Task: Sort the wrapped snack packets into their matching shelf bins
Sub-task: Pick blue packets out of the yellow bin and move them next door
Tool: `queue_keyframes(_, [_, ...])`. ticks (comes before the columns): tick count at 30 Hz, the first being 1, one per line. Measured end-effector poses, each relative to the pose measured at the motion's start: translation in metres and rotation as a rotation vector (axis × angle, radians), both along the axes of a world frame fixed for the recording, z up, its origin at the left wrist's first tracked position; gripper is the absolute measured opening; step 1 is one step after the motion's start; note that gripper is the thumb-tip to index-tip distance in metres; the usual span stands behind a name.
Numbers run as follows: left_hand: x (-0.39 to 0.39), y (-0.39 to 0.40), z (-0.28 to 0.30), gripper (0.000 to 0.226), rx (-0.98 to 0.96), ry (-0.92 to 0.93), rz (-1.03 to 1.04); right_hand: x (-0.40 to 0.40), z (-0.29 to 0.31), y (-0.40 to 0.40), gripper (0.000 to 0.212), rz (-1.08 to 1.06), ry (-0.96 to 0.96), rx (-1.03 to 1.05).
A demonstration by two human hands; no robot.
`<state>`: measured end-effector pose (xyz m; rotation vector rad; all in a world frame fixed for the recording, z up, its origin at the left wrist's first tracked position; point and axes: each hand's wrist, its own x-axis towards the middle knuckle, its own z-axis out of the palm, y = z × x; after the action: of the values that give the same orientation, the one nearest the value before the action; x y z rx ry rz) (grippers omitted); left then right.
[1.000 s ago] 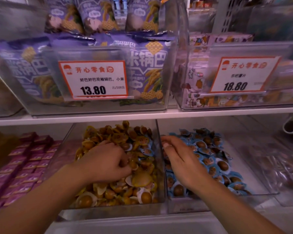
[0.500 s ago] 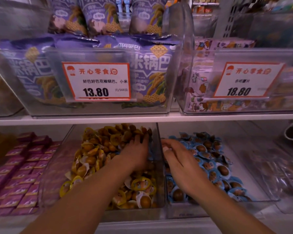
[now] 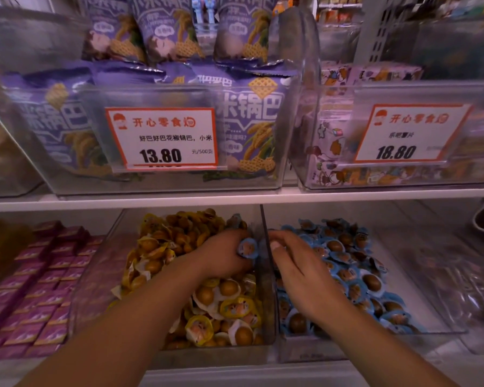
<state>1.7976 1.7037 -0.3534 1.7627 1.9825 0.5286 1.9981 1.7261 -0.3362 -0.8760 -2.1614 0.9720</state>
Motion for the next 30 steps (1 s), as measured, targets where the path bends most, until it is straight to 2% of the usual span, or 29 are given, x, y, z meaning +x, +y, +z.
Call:
queue_keyframes(6, [-0.010,-0.031,0.020,0.020,0.098,-0.352,0.068,0.001,0.001,0.001,0.033,0.011,0.000,0.015])
queue_keyframes(8, [-0.009,-0.049,0.028,0.023,0.116,-0.495,0.127,0.001,0.003,0.001,0.031,-0.008,0.032,0.039])
queue_keyframes(13, [-0.006,-0.099,0.052,0.028,0.196,-1.130,0.258,0.001,0.023,-0.012,0.022,-0.107,0.315,0.116])
queue_keyframes(17, [-0.010,-0.126,0.054,0.025,0.287,-1.440,0.392,-0.013,0.042,-0.046,0.024,-0.036,0.403,0.139])
queue_keyframes(20, [-0.013,-0.135,0.050,0.037,0.313,-1.552,0.467,-0.040,0.041,-0.072,0.023,0.061,0.280,-0.005])
queue_keyframes(22, [-0.015,-0.137,0.048,0.036,0.278,-1.607,0.436,-0.062,0.037,-0.086,0.019,0.112,0.186,-0.294])
queue_keyframes(25, [-0.017,-0.136,0.042,0.028,0.244,-1.612,0.418,-0.087,0.034,-0.094,0.017,0.182,0.260,-0.842])
queue_keyframes(26, [-0.018,-0.135,0.040,0.030,0.246,-1.596,0.439,-0.092,0.034,-0.093,0.017,0.180,0.292,-0.914])
queue_keyframes(28, [-0.023,-0.135,0.038,0.033,0.271,-1.540,0.497,-0.096,0.032,-0.086,0.013,0.118,0.297,-0.858])
queue_keyframes(30, [-0.029,-0.138,0.039,0.028,0.327,-1.490,0.547,-0.095,0.027,-0.074,0.012,-0.001,0.226,-0.617])
